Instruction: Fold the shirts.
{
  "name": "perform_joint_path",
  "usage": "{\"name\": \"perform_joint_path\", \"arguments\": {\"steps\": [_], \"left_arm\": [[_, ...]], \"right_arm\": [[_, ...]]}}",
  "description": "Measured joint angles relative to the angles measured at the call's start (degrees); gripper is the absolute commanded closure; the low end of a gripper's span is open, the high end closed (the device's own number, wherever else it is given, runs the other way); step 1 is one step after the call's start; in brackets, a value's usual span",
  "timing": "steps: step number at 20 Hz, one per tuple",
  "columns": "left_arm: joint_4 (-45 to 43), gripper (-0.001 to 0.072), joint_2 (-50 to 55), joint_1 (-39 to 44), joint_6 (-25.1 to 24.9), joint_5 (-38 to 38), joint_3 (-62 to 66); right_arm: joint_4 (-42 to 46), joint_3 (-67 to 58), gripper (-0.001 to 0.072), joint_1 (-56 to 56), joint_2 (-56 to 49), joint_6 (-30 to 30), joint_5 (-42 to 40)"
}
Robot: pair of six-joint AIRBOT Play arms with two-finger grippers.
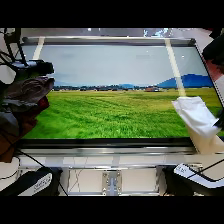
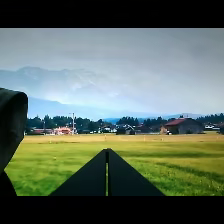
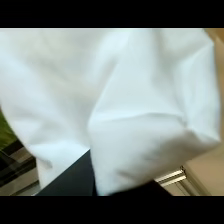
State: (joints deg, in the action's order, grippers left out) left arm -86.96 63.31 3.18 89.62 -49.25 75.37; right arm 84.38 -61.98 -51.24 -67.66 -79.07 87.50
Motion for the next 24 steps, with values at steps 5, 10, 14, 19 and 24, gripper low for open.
{"name": "perform_joint_path", "arguments": {"steps": [5,10,14,19,24], "left_arm": [[0.0,0.0697,0.0,0.0,0.0,-1.9,0.0],[0.0,0.0697,0.0,0.0,0.0,-2.5,0.0],[0.0,0.0698,0.0,0.0,0.0,-2.7,0.0],[0.1,0.0698,0.0,0.0,0.0,-3.3,0.0],[0.3,0.0698,0.0,0.0,0.0,-7.5,0.0]], "right_arm": [[5.4,15.2,0.0076,-7.4,6.8,0.1,-7.5],[-2.8,1.5,0.0258,-9.6,12.8,-1.1,-4.5],[-26.9,-7.5,0.0693,-5.4,17.6,4.4,-6.1],[-36.3,-10.3,0.0691,9.7,18.4,14.7,-6.4],[-34.1,-10.9,0.0691,17.0,18.4,17.2,-5.7]]}}
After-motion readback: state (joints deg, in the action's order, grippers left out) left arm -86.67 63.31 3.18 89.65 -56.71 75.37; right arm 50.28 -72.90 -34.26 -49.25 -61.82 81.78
